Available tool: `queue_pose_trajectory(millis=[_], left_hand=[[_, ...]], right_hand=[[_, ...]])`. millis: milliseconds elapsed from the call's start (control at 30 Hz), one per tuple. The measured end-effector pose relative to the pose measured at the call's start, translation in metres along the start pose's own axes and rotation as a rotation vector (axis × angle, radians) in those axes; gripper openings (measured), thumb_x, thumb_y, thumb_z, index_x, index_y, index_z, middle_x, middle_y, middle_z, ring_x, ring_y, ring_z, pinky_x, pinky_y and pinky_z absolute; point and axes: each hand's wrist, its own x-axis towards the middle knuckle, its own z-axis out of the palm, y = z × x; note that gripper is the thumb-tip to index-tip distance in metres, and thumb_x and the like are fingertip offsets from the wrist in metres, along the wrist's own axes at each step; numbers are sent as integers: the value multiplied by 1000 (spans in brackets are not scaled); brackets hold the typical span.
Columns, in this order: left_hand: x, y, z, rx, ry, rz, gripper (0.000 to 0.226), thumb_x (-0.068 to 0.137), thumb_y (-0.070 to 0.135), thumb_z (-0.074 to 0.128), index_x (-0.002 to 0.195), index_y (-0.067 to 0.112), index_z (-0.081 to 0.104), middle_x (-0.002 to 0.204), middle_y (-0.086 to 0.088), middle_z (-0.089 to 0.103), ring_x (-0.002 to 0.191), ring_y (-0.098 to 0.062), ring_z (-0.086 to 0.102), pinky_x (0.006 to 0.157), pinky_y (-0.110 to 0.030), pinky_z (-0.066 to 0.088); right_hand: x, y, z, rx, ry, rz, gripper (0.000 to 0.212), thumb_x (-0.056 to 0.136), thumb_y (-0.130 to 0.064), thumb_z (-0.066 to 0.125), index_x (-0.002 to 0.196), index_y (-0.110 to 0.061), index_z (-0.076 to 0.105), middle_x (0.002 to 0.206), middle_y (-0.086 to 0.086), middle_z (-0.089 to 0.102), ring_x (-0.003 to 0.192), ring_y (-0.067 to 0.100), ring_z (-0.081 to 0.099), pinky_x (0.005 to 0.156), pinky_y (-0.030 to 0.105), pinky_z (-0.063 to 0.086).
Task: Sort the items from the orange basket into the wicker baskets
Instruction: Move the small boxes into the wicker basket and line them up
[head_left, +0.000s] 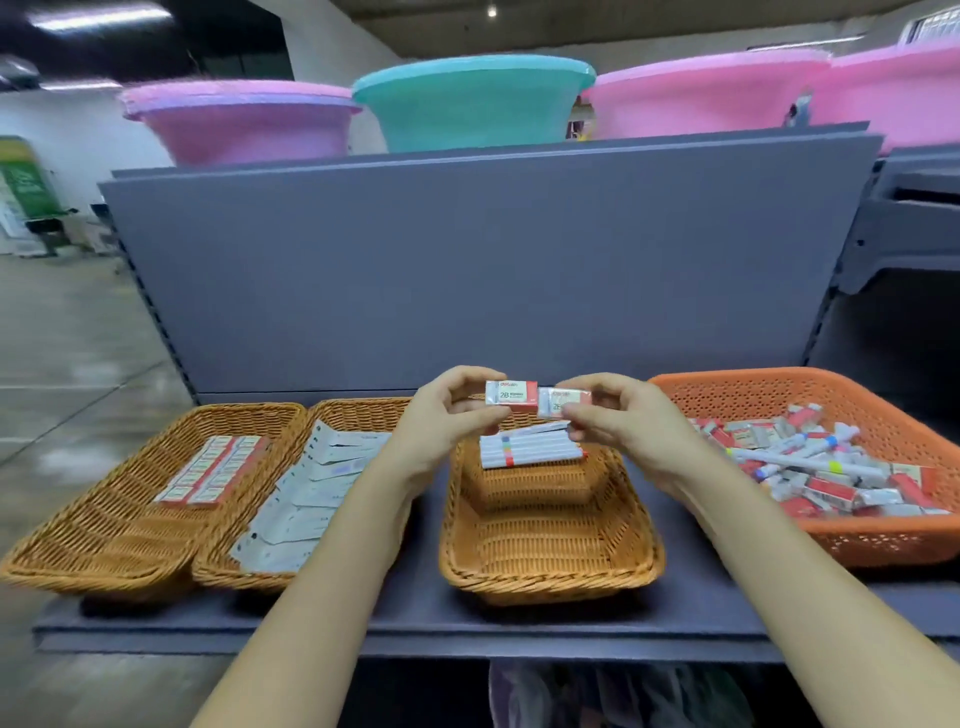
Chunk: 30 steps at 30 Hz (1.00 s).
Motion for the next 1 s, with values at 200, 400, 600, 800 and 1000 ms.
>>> queue_pose_trajectory(millis=[200, 400, 600, 800, 1000], left_hand=[[-31, -11, -92, 47, 47, -44, 28, 83, 1, 68, 103, 19, 62, 94, 4, 71, 80, -3, 66, 70, -18, 52], [-52, -22, -171, 105, 122, -76, 29, 82, 5, 70, 103, 23, 62, 95, 5, 70, 81, -4, 66, 73, -20, 53], [-61, -33, -223, 167, 195, -95, 27, 82, 5, 70, 103, 19, 62, 98, 2, 69, 79, -2, 65, 72, -19, 53], [-68, -42, -266, 284, 251, -168, 26, 84, 9, 69, 100, 26, 58, 94, 5, 68, 79, -2, 64, 72, -18, 54], [-75, -52, -312, 300, 260, -254, 22, 86, 12, 68, 102, 22, 58, 99, 2, 66, 90, -9, 64, 75, -22, 55]], right_hand=[[13, 2, 95, -132, -82, -12, 30, 80, 3, 68, 108, -7, 64, 95, 9, 70, 77, 11, 68, 70, 19, 56], [38, 2, 171, -634, -83, -201, 27, 83, -24, 70, 109, -20, 63, 97, -6, 65, 80, 8, 61, 74, 23, 50], [74, 4, 221, -800, -222, -308, 24, 87, -34, 63, 110, -26, 59, 100, -10, 61, 84, 4, 54, 67, 12, 40], [103, 8, 266, -816, -363, -349, 28, 88, -37, 61, 112, -23, 58, 104, -9, 61, 88, 7, 55, 70, 21, 48], [122, 15, 311, -867, -425, -358, 31, 89, -39, 59, 116, -24, 55, 106, -13, 55, 88, 2, 50, 60, 11, 38]])
